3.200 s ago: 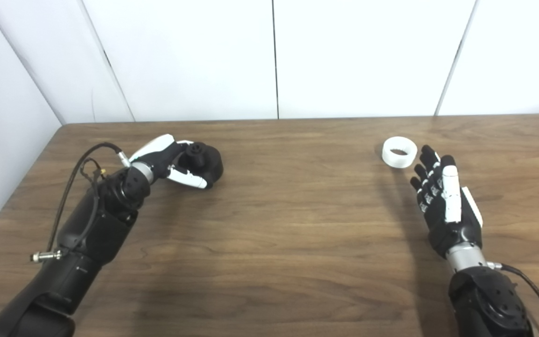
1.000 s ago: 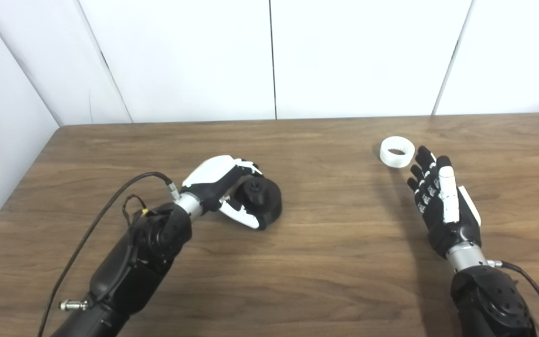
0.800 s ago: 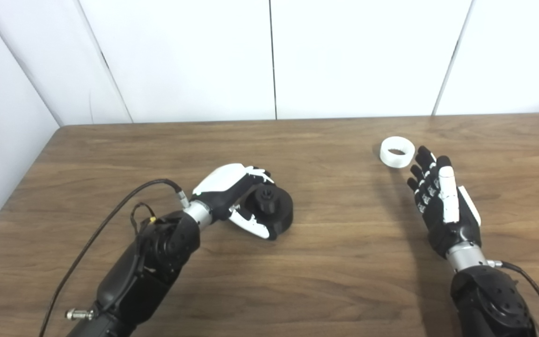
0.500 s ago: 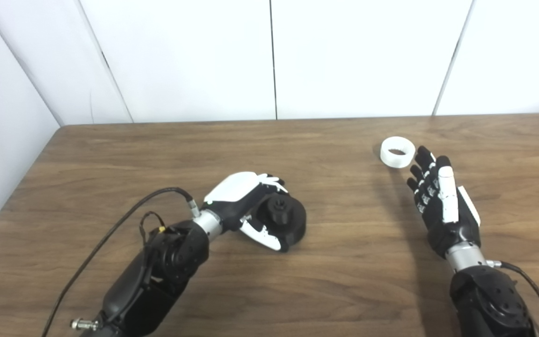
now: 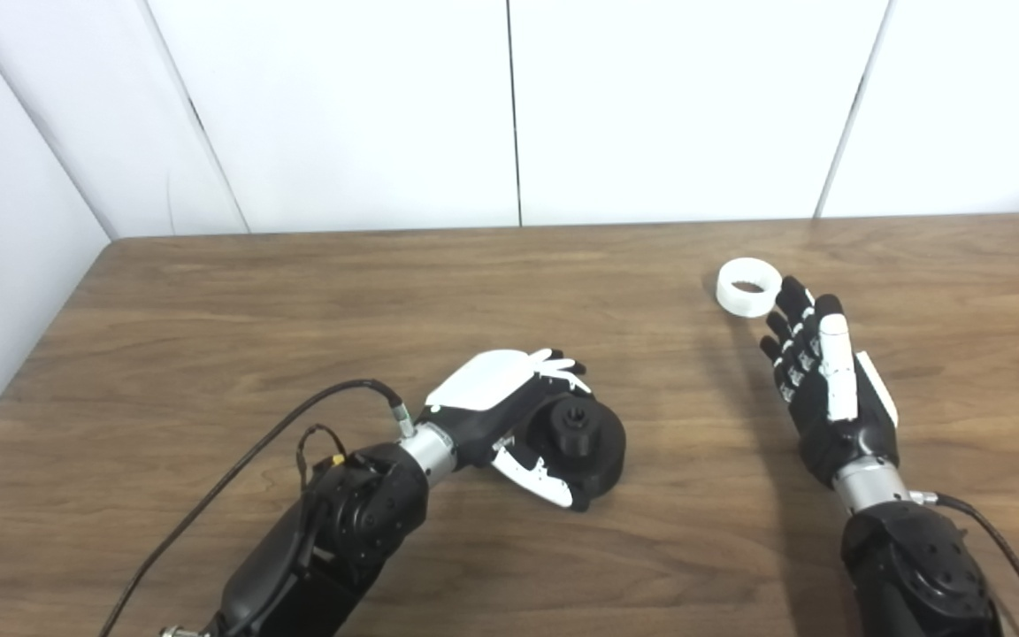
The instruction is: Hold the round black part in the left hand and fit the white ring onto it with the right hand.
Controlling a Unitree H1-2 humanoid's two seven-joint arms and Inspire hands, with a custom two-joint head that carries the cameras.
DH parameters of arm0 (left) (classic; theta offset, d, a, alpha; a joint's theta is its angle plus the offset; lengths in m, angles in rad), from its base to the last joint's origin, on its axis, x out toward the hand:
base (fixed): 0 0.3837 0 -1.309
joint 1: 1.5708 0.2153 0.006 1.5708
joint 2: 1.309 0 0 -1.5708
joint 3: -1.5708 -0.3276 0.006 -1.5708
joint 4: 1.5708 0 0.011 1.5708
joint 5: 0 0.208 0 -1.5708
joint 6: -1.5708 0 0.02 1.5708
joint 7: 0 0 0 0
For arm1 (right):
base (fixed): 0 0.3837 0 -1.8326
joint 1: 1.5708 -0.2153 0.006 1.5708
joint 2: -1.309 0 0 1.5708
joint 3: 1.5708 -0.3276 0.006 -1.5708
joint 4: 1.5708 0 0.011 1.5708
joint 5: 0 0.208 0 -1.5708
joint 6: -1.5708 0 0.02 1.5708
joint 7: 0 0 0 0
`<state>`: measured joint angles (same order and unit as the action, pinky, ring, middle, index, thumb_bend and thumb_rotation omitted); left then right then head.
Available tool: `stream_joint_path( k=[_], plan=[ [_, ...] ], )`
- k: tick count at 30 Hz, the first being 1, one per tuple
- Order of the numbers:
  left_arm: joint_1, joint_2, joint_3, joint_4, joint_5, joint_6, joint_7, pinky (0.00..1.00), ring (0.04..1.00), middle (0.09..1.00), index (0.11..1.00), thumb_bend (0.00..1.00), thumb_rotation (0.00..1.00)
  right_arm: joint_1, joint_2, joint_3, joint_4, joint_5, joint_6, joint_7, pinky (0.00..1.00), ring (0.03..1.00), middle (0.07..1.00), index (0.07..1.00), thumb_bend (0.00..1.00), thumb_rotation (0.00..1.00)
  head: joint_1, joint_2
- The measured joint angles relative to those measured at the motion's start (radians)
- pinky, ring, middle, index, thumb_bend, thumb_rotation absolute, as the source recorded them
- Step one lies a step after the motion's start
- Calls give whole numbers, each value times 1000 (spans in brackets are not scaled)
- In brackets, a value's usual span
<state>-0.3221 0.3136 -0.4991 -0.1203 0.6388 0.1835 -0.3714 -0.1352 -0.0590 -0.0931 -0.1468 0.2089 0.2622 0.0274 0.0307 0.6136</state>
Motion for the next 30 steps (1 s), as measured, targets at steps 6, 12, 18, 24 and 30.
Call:
stream_joint_path(
  k=[6, 12, 18, 24, 30],
  plan=[
    [11, -15, -5, -8, 14, -3, 2, 864, 985, 934, 691, 904, 354, 1, -1, 0, -1, 0, 0, 0, 1000, 1000, 1000, 982, 507, 1000, -2, 3],
    [13, -19, -5, -8, 17, -6, 3, 867, 986, 934, 696, 903, 347, 1, -1, -2, -7, 1, 1, 0, 1000, 1000, 1000, 977, 501, 1000, -2, 5],
    [13, -19, -5, -8, 18, -6, 2, 874, 991, 938, 698, 899, 339, 1, -9, -1, -8, -27, -6, -4, 941, 981, 972, 925, 530, 692, -3, 8],
    [13, -21, -4, -4, 18, -10, 3, 870, 986, 935, 697, 899, 356, -29, -96, 55, -39, -306, -12, -66, 857, 908, 906, 827, 700, 403, -12, 5],
    [12, -28, -2, 8, 17, -17, 3, 881, 990, 937, 702, 907, 344, -175, -269, 106, -67, -559, 8, -57, 846, 924, 918, 802, 781, 354, -14, 3]
  ],
)
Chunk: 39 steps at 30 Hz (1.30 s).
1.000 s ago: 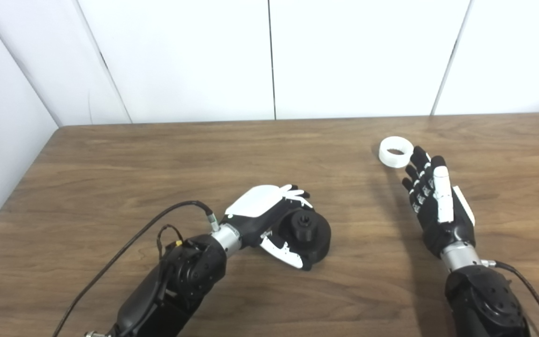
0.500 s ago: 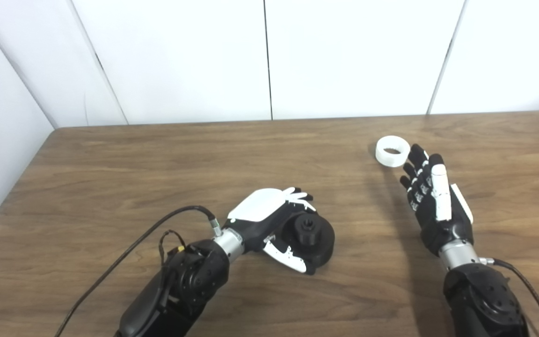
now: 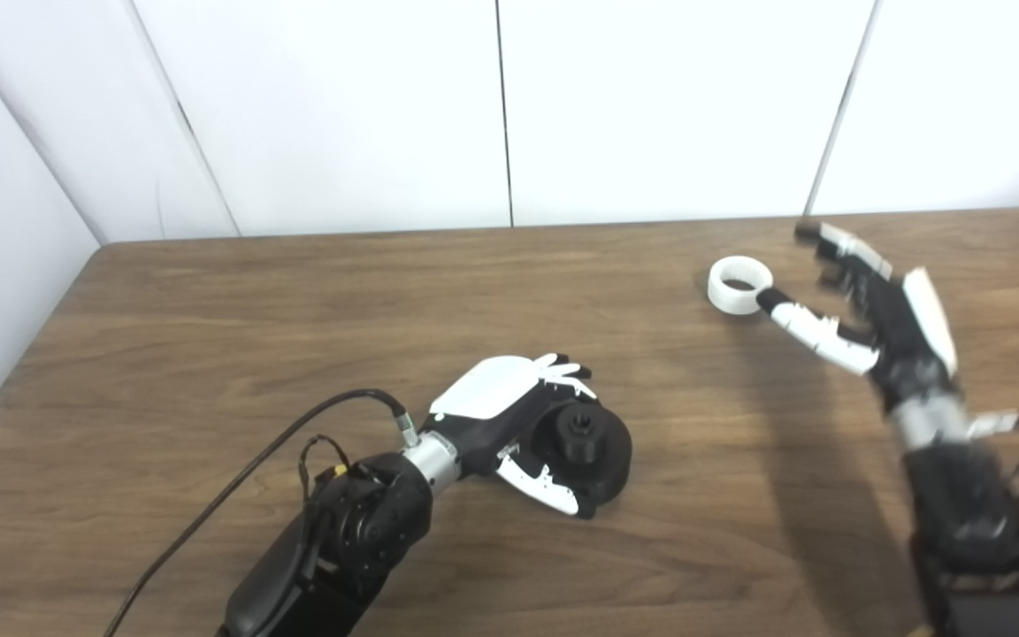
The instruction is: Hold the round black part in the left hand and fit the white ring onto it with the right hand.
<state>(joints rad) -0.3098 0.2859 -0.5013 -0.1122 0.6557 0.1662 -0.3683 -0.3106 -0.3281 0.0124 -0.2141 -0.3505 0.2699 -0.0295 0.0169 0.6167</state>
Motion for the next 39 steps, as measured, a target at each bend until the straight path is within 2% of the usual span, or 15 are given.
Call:
stream_joint_path(
  k=[2, 5, 9, 16, 21, 28, 39],
  plan=[
    [-1, -6, 1, 4, 0, -3, 0, 883, 991, 938, 704, 907, 342, -45, -23, 9, 0, -31, 18, 16, 850, 920, 915, 789, 801, 347, -3, -2],
    [-2, -10, 1, 9, 0, -8, 1, 885, 993, 940, 703, 903, 347, -70, -25, 41, 12, -56, 28, 40, 838, 911, 908, 772, 838, 339, -2, -2],
    [-6, -12, 1, 16, -1, -14, 0, 881, 996, 943, 701, 899, 344, -95, -28, 79, 103, -74, 35, 99, 806, 909, 901, 755, 862, 333, -2, -5],
    [-8, -13, 2, 21, -2, -19, 0, 885, 995, 942, 703, 901, 349, -181, -51, 111, 248, -108, 21, 118, 858, 948, 915, 743, 885, 299, -5, -5],
    [-8, -15, 3, 24, -2, -21, 0, 883, 996, 944, 700, 900, 352, -237, -65, 152, 367, -125, -20, 135, 861, 966, 915, 725, 892, 288, -8, -6],
    [-8, -17, 5, 29, -5, -24, 1, 891, 1000, 946, 701, 906, 341, -304, -74, 176, 511, -145, -50, 142, 871, 973, 924, 727, 874, 300, -15, -12],
    [-8, -19, 5, 29, -6, -24, 1, 883, 1000, 949, 704, 909, 361, -357, -88, 177, 650, -137, -101, 144, 892, 983, 929, 733, 889, 318, -15, -15]
  ],
)
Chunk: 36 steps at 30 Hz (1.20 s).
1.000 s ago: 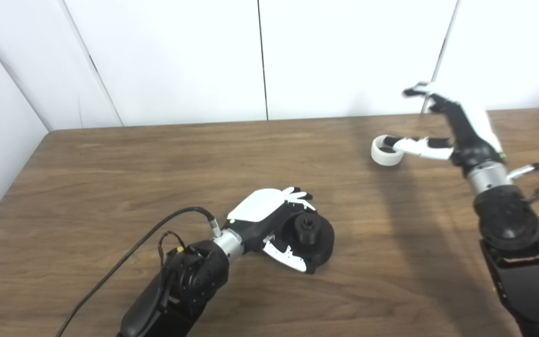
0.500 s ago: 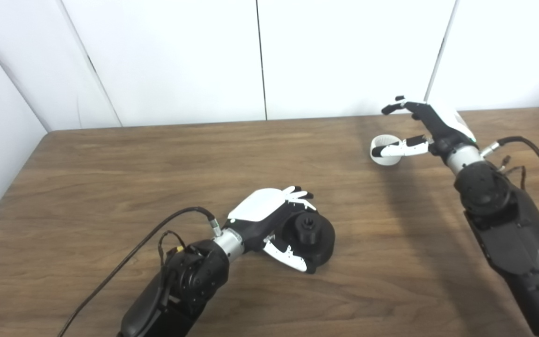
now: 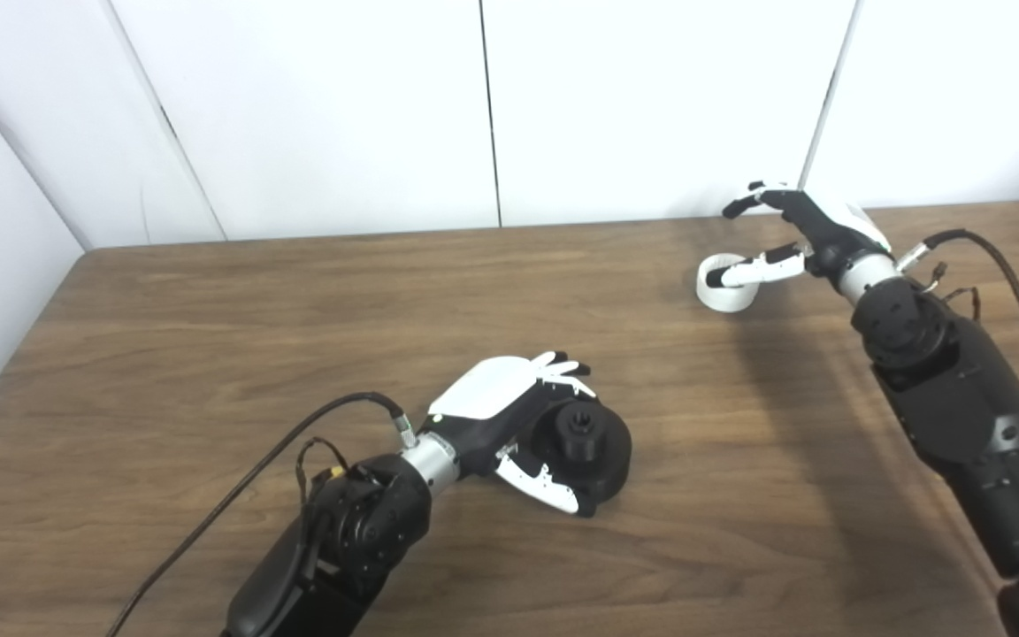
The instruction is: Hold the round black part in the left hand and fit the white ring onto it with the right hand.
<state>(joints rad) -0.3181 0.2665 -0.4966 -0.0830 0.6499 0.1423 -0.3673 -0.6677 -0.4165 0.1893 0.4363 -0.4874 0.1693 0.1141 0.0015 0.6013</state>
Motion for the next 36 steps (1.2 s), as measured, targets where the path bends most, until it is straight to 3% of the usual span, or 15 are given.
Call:
stream_joint_path(
  k=[20, 36],
  plan=[
    [0, -2, 0, 2, 0, -2, 1, 892, 1000, 951, 704, 902, 355, -25, -51, 41, 58, -23, -8, 38, 902, 985, 930, 755, 889, 314, 3, -3],
    [0, -7, 2, 2, -1, 3, 0, 898, 1000, 946, 702, 909, 335, -25, -50, 80, 71, -39, -8, 68, 937, 984, 926, 755, 885, 324, 9, -2]
  ],
)
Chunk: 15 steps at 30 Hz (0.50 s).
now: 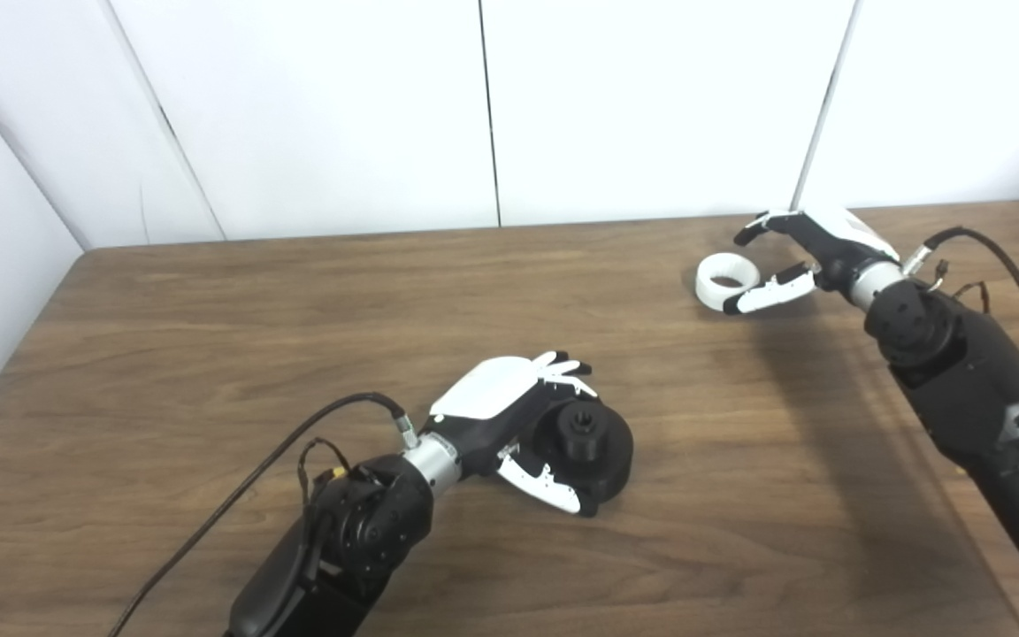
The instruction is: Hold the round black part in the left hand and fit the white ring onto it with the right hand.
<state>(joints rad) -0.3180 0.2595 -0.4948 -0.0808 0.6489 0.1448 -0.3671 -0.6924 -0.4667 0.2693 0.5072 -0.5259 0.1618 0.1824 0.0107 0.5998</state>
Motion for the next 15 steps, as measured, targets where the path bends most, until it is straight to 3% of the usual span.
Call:
stream_joint_path(
  k=[15],
  plan=[
    [0, -1, 0, 2, 1, -3, 2, 890, 1000, 946, 697, 910, 349, -10, 27, 17, 63, -4, -2, 0, 946, 996, 934, 767, 872, 337, 3, -6]
  ],
)
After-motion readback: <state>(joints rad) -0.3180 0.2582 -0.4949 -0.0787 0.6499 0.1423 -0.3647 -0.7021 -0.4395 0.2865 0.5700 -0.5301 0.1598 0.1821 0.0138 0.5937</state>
